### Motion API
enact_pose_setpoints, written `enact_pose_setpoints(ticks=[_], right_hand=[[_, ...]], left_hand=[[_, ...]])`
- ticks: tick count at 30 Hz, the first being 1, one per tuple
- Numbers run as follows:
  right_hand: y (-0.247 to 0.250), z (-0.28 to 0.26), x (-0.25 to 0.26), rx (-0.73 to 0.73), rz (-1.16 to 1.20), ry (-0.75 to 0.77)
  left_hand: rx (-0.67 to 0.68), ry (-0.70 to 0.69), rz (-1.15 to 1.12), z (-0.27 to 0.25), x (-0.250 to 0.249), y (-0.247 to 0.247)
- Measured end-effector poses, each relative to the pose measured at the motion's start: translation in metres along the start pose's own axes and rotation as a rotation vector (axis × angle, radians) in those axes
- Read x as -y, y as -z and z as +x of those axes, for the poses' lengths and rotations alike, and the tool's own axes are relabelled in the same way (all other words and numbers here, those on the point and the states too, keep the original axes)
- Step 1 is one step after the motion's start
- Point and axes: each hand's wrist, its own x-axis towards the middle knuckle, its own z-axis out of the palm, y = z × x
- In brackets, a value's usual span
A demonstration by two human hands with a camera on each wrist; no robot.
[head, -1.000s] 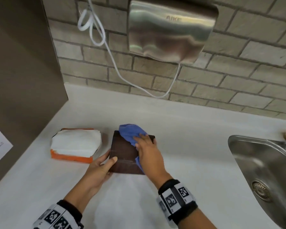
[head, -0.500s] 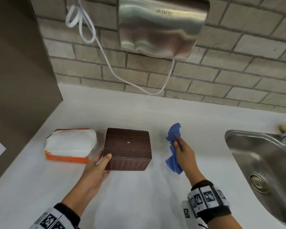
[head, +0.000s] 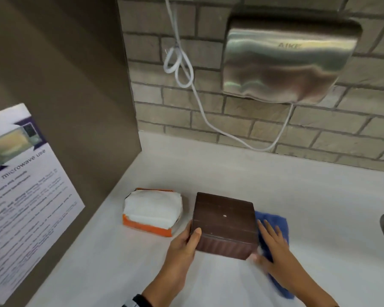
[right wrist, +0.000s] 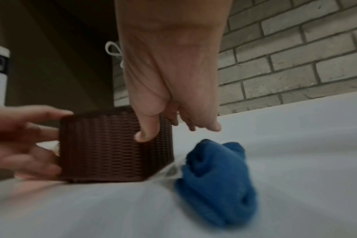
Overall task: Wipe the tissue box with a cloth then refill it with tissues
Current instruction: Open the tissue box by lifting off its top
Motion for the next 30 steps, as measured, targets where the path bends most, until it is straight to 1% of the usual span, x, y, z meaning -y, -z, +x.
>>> enact_pose_setpoints(ticks=[1, 2, 4, 8, 13, 16, 17, 19, 20, 21, 23, 26, 30], right_hand=[[0.001, -0.003, 0.007, -0.017, 0.118, 0.051], [0.002, -0.004, 0.014, -0.025, 0.244, 0.070], [0.006, -0.006, 0.024, -0.011, 0.393, 0.044], [0.012, 0.003, 0.032, -0.031, 0.492, -0.016], [0.021, 0.006, 0.035, -0.003, 0.513, -0.045], [0.037, 0.016, 0.032, -0.018, 0.406, 0.021], [0.043, 0.021, 0.034, 0.015, 0.362, 0.064], [0.054, 0.030, 0.041, 0.153, 0.314, 0.104], [0.057, 0.035, 0.042, 0.215, 0.287, 0.113], [0.059, 0.040, 0.042, 0.247, 0.239, 0.119], [0.063, 0.045, 0.042, 0.260, 0.118, 0.129], [0.069, 0.048, 0.047, 0.287, -0.068, 0.154], [0.073, 0.054, 0.053, 0.360, -0.126, 0.172]], left_hand=[[-0.013, 0.004, 0.014, 0.001, 0.002, 0.001], [-0.024, 0.005, 0.027, 0.002, 0.005, 0.001], [-0.023, 0.012, 0.036, 0.001, 0.005, 0.001], [-0.007, 0.006, 0.040, 0.000, 0.005, 0.000], [-0.002, -0.080, 0.120, -0.001, 0.003, -0.001], [0.067, -0.159, 0.201, -0.004, -0.008, 0.005], [0.117, -0.188, 0.244, -0.003, -0.012, 0.008], [0.240, -0.213, 0.350, 0.002, -0.020, 0.013], [0.283, -0.208, 0.384, 0.006, -0.021, 0.014], [0.305, -0.196, 0.405, 0.009, -0.022, 0.016], [0.311, -0.176, 0.449, 0.017, -0.021, 0.017], [0.310, -0.209, 0.496, 0.030, -0.015, 0.018], [0.298, -0.238, 0.568, 0.044, -0.013, 0.017]])
